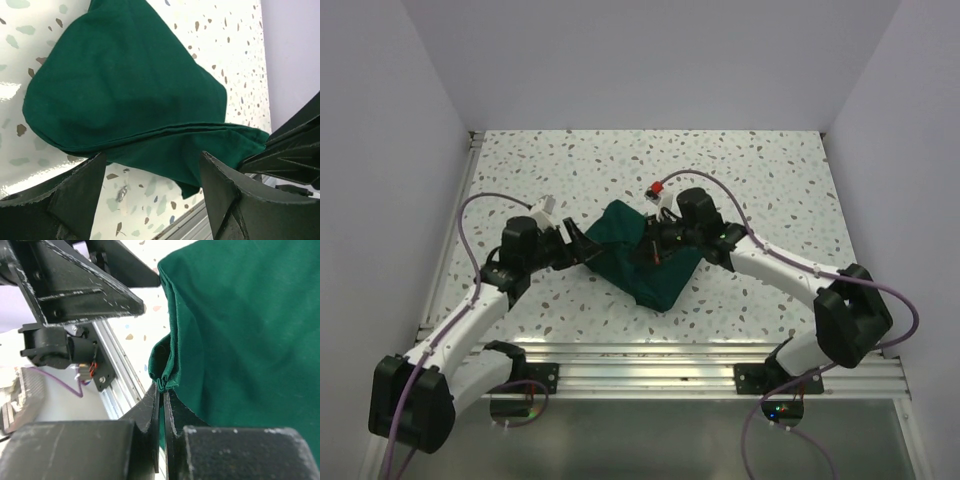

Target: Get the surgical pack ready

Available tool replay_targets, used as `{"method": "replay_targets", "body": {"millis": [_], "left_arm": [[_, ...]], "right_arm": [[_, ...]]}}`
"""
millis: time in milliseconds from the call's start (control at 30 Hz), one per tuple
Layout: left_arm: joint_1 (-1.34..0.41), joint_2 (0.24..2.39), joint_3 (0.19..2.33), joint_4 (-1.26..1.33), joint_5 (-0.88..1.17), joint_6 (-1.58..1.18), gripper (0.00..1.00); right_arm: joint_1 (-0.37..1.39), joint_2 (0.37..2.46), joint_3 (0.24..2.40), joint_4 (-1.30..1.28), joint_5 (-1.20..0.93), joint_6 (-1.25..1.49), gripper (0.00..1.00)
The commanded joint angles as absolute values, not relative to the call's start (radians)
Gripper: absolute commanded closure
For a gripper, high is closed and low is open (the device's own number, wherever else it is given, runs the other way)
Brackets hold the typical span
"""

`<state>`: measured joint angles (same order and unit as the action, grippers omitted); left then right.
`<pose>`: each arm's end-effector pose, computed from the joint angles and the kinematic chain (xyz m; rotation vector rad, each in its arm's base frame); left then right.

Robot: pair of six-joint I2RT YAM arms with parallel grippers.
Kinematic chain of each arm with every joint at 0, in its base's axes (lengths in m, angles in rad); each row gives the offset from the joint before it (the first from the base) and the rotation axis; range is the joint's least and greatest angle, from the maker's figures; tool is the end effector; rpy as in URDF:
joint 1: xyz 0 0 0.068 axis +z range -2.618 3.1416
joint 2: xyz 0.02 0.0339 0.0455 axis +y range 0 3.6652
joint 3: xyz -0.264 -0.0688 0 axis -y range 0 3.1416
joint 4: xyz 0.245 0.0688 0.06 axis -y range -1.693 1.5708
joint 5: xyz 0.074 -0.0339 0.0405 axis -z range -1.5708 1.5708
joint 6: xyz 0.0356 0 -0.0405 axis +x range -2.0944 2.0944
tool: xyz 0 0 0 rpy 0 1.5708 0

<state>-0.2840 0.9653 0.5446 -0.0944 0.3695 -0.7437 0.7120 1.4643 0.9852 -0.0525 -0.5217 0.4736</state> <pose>0.1991 -0.0715 0.2325 -0.2674 2.1931 -0.9869 0.2363 0.2273 0.2632 -0.6105 2.1999 1.2209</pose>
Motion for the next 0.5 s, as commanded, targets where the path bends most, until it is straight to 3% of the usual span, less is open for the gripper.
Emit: {"method": "replay_targets", "body": {"millis": [0,200,467], "left_arm": [[-0.264,1.009,0.615,-0.075,0.391,-0.649,0.22],[-0.252,1.086,0.669,-0.078,0.420,-0.614,0.21],[-0.239,1.166,0.696,-0.071,0.466,-0.563,0.20]], "right_arm": [[0.666,1.508,1.025,-0.042,-0.721,0.463,1.00],[0.632,1.583,1.032,0.047,-0.899,0.492,1.00],[0.595,1.651,1.071,0.012,-0.927,0.486,1.00]]}}
